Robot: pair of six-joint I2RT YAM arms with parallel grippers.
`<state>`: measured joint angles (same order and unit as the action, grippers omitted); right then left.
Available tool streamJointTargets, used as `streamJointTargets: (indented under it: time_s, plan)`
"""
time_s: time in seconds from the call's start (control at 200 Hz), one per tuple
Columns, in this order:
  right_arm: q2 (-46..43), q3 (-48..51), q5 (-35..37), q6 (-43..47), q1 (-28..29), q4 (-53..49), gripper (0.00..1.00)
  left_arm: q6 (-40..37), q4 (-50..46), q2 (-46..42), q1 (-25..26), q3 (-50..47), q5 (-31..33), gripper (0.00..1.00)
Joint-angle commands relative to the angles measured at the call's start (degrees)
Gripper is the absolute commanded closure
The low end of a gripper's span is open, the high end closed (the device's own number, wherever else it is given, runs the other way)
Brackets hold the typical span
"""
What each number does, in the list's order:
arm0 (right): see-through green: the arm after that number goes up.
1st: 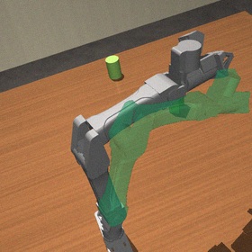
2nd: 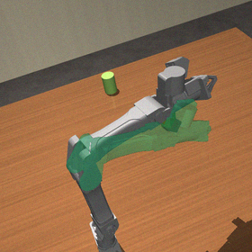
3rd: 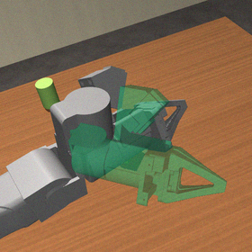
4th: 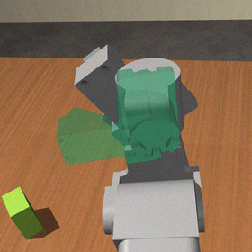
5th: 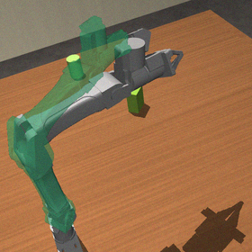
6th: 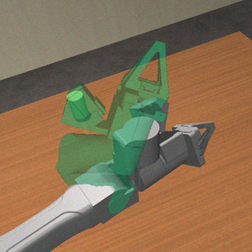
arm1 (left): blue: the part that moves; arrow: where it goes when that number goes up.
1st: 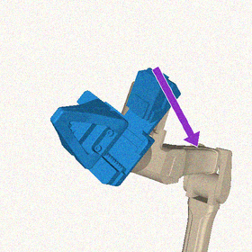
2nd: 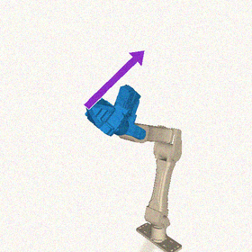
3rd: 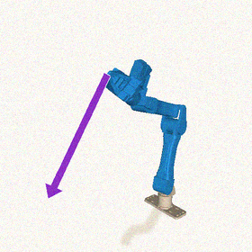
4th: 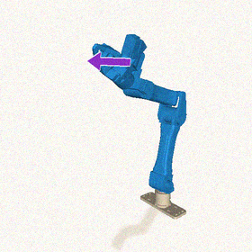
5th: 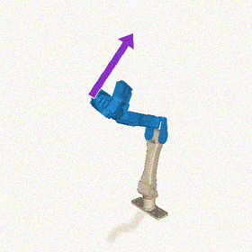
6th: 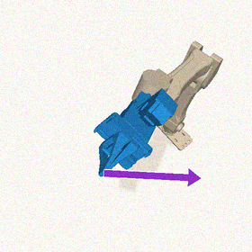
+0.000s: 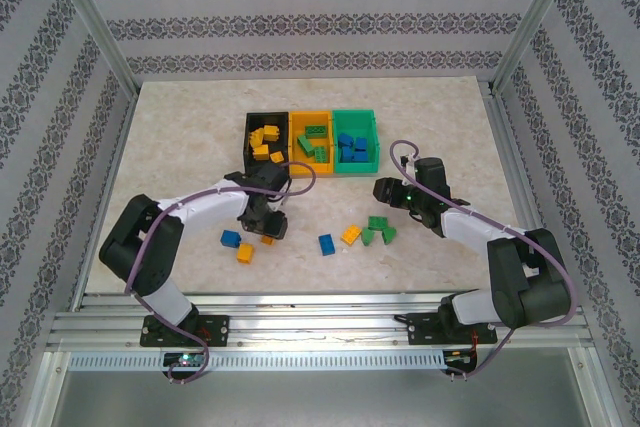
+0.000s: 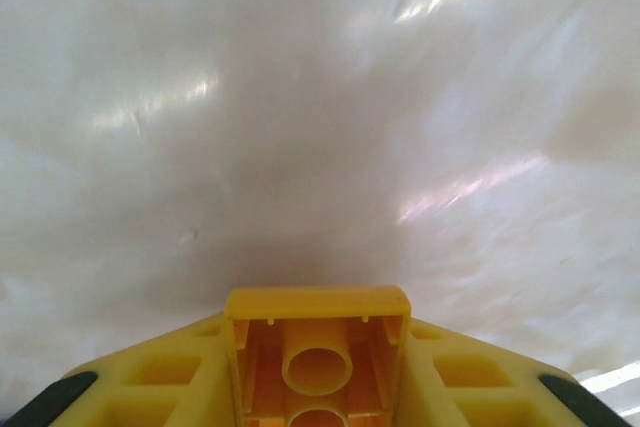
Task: Sort the legos into containers by color
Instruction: Pick up the lego from the middle-left of the table, then place the lego in the container.
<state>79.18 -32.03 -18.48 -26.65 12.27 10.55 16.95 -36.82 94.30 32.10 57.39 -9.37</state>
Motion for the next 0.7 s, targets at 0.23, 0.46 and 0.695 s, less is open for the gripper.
streamJointTargets:
  time_s: [0.23,0.46,0.695]
  plan:
    - [-0.2,-1.3,-0.2,0.6,0.2,-0.3,0.5,-7.5,0.6,7.3,-8.7,21.8,1.3,0.64]
    - [-0.1,-1.4,-0.6,0.6,0.1,-0.4,0.5,-11.3,-1.9,17.6,-13.7,39.0,2.3,0.62]
    - [-0.5,-1.2,-0.6,0.5,-0.1,-0.3,0.5,-13.2,-10.3,25.5,-14.3,52.9,4.3,0.34]
